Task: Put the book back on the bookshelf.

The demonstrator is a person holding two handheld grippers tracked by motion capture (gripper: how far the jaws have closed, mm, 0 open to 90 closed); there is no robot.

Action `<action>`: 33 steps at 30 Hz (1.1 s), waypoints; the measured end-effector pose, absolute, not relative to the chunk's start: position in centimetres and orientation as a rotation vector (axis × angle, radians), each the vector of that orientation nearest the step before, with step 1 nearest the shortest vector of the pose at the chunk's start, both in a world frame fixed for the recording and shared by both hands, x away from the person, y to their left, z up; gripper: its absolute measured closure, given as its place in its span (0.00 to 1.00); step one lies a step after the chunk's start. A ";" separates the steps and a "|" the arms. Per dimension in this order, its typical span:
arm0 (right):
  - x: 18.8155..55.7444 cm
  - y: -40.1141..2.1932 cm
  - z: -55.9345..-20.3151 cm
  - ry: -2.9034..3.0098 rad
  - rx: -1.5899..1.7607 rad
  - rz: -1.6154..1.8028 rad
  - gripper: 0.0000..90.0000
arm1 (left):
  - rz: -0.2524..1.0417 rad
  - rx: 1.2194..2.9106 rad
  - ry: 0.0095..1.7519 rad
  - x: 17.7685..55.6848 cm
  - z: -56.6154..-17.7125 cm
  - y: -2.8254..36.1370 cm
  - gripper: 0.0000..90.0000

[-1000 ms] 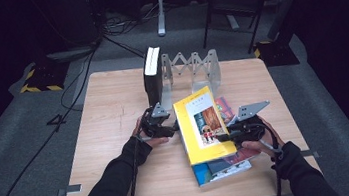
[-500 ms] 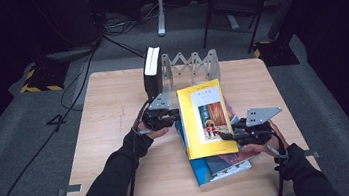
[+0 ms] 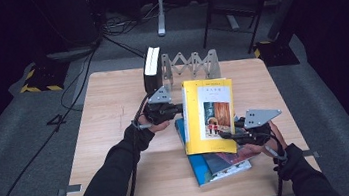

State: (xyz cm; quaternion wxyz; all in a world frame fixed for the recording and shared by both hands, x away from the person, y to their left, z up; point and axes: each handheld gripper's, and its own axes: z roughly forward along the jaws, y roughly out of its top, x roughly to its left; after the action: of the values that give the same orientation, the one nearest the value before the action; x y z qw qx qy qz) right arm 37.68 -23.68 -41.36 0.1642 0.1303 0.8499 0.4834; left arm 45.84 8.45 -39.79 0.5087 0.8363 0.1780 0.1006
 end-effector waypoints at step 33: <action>35.5 -25.4 -43.4 2.212 0.482 1.341 0.94 | 0.336 1.974 0.375 39.9 -39.2 8.0 0.72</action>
State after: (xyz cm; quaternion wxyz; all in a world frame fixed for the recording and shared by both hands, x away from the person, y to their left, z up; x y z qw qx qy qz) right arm 35.48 -25.37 -43.43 0.2525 0.1773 0.8133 0.4933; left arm 39.87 8.05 -39.22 0.5245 0.8251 0.1567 0.1403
